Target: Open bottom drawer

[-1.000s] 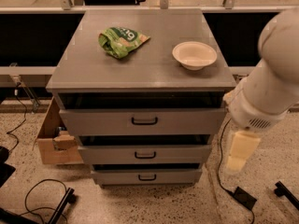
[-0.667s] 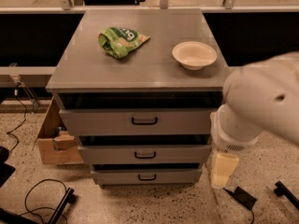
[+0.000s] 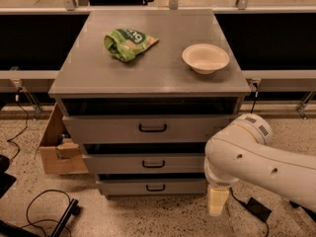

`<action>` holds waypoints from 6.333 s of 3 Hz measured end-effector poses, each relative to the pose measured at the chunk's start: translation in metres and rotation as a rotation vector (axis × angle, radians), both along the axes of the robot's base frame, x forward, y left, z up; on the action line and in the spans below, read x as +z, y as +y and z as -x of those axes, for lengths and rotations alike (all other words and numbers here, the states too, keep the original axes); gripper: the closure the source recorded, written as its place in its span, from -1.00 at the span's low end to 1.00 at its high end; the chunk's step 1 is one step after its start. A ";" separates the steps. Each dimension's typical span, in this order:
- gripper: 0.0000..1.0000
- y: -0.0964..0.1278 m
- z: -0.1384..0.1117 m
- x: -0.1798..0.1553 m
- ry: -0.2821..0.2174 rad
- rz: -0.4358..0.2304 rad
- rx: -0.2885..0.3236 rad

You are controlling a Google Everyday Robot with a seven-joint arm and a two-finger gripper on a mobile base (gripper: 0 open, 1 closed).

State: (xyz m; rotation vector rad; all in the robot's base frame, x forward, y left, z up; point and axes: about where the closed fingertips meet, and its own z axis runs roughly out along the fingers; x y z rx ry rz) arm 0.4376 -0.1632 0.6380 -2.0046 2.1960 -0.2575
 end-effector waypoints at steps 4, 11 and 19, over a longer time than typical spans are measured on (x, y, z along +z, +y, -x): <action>-1.00 0.014 -0.018 -0.092 0.059 -0.044 0.035; -1.00 0.032 -0.054 -0.350 0.087 -0.149 0.042; -0.65 0.005 -0.166 -0.478 -0.020 -0.104 0.054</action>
Offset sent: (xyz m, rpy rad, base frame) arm 0.0069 0.0102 -0.0248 0.0078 0.0309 0.0098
